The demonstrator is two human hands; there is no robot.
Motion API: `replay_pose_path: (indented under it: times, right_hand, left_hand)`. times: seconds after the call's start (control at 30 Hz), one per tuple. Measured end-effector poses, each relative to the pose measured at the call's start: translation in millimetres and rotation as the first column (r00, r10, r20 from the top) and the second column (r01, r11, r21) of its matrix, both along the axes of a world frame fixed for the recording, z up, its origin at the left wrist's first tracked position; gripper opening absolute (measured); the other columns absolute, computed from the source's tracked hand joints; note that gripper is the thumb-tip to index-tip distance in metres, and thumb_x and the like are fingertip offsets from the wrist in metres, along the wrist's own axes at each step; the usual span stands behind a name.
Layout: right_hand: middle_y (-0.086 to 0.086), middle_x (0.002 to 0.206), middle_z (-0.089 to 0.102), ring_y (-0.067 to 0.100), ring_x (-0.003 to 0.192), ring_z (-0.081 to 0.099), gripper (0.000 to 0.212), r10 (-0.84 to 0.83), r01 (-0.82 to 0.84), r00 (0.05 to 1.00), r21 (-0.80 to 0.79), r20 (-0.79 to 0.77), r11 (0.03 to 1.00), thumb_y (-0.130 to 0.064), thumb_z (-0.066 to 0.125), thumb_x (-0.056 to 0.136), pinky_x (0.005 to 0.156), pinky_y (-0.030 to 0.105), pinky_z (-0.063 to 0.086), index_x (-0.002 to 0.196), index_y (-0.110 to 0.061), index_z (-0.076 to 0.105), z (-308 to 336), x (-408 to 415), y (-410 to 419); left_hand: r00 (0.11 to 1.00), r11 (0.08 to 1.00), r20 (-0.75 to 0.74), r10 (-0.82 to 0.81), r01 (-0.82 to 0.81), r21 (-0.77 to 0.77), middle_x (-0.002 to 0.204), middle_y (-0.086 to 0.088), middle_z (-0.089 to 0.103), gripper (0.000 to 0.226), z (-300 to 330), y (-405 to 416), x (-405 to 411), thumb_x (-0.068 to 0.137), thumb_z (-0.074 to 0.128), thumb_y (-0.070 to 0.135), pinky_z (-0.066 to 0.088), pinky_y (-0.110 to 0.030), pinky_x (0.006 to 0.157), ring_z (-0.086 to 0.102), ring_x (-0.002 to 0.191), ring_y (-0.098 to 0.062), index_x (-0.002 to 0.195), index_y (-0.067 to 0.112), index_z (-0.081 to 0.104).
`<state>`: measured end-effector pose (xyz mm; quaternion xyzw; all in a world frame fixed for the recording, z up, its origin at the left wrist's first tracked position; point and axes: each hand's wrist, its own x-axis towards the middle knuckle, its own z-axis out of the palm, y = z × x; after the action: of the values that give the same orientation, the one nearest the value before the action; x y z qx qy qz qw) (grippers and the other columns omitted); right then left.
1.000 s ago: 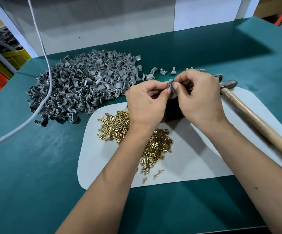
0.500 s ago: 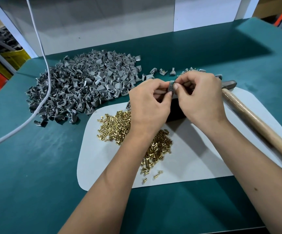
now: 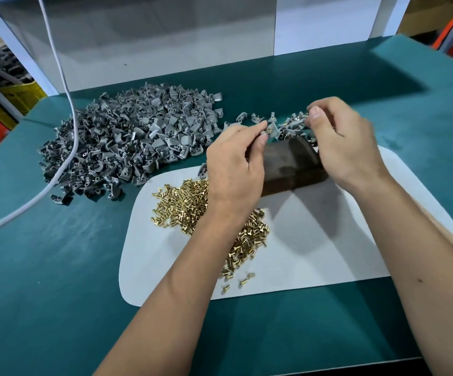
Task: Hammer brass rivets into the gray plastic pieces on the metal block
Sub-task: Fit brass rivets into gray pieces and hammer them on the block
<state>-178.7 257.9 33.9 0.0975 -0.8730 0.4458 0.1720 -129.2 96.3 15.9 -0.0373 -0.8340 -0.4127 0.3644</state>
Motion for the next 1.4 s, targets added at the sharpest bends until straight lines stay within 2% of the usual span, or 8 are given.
replay_pose_path:
  times: [0.17,0.43,0.67,0.87,0.93,1.07,1.23,1.4]
  right_hand:
    - [-0.011,0.104,0.063,0.024,0.105,0.067,0.037,0.041,-0.032,0.995,-0.097,0.089,0.995,-0.041,0.045,0.104,0.105,0.054,0.042,0.138,-0.027,0.049,-3.9,-3.1,5.8]
    - [-0.003,0.128,0.057,0.018,0.111,0.066,0.043,0.123,-0.112,0.988,-0.112,0.090,0.987,-0.035,0.046,0.106,0.108,0.043,0.043,0.148,-0.027,0.040,-4.0,0.1,1.9]
    - [-0.002,0.130,0.056,0.014,0.102,0.068,0.051,0.074,-0.067,0.994,-0.094,0.075,0.993,-0.042,0.047,0.105,0.093,0.032,0.045,0.153,-0.031,0.033,-5.9,-1.3,5.6]
    - [0.017,0.117,0.063,0.033,0.107,0.058,0.027,-0.306,0.302,0.952,0.175,-0.005,0.937,-0.030,0.057,0.097,0.095,0.039,0.043,0.118,-0.013,0.062,-0.1,-9.9,23.3]
    - [0.023,0.114,0.062,0.042,0.107,0.057,0.027,-0.424,0.366,0.901,0.361,0.092,0.858,-0.029,0.060,0.093,0.089,0.043,0.046,0.111,-0.009,0.064,1.6,-11.7,35.5]
    - [0.016,0.076,0.057,0.039,0.082,0.055,0.029,-0.445,0.189,0.847,0.616,0.292,0.765,-0.034,0.068,0.088,0.068,0.034,0.038,0.085,-0.006,0.064,4.3,-7.3,50.2]
    - [0.014,0.077,0.057,0.036,0.082,0.053,0.030,-0.433,0.136,0.839,0.642,0.331,0.754,-0.039,0.072,0.090,0.068,0.033,0.037,0.090,-0.008,0.068,4.7,-6.4,53.7]
    - [0.023,0.090,0.058,0.037,0.081,0.046,0.030,-0.426,0.208,0.871,0.601,0.245,0.772,-0.032,0.058,0.101,0.071,0.037,0.039,0.084,-0.008,0.054,-0.9,-9.3,50.9]
  left_hand:
    - [0.997,0.996,0.078,-0.026,0.020,0.084,0.100,0.001,0.069,0.009,-1.2,-6.5,-0.9,0.087,0.080,0.015,0.054,-0.041,0.090,0.061,0.105,-0.019,0.095,0.013,0.082]
    - [0.978,0.998,0.204,-0.053,0.058,-0.019,0.103,0.007,0.070,0.007,0.7,-15.2,-2.1,0.082,0.083,0.017,0.030,-0.006,0.095,0.051,0.114,-0.014,0.083,0.024,0.081]
    - [0.966,0.993,0.255,-0.052,0.076,-0.086,0.104,0.008,0.069,0.007,1.1,-16.8,-1.9,0.083,0.082,0.018,0.026,-0.002,0.094,0.049,0.117,-0.015,0.083,0.025,0.081]
    - [0.965,0.994,0.254,-0.069,0.089,-0.070,0.103,0.009,0.070,0.006,2.2,-17.8,-0.2,0.081,0.083,0.018,0.023,0.001,0.091,0.052,0.114,-0.014,0.085,0.022,0.081]
    - [0.964,0.993,0.254,-0.084,0.102,-0.059,0.102,0.010,0.070,0.007,2.5,-18.0,0.0,0.081,0.083,0.018,0.025,-0.001,0.093,0.053,0.113,-0.013,0.084,0.022,0.080]
    - [0.957,0.991,0.266,-0.114,0.127,-0.032,0.101,0.012,0.070,0.008,1.1,-18.1,-1.3,0.081,0.083,0.017,0.033,-0.012,0.098,0.054,0.114,-0.015,0.083,0.023,0.078]
    - [0.947,0.987,0.280,-0.157,0.155,0.030,0.099,0.010,0.070,0.007,-1.6,-17.9,-3.5,0.081,0.082,0.018,0.046,-0.045,0.102,0.060,0.111,-0.021,0.080,0.023,0.077]
    - [0.939,0.983,0.292,-0.182,0.161,0.093,0.099,0.008,0.071,0.008,-3.2,-18.4,-3.9,0.080,0.082,0.016,0.048,-0.049,0.100,0.061,0.111,-0.022,0.079,0.021,0.077]
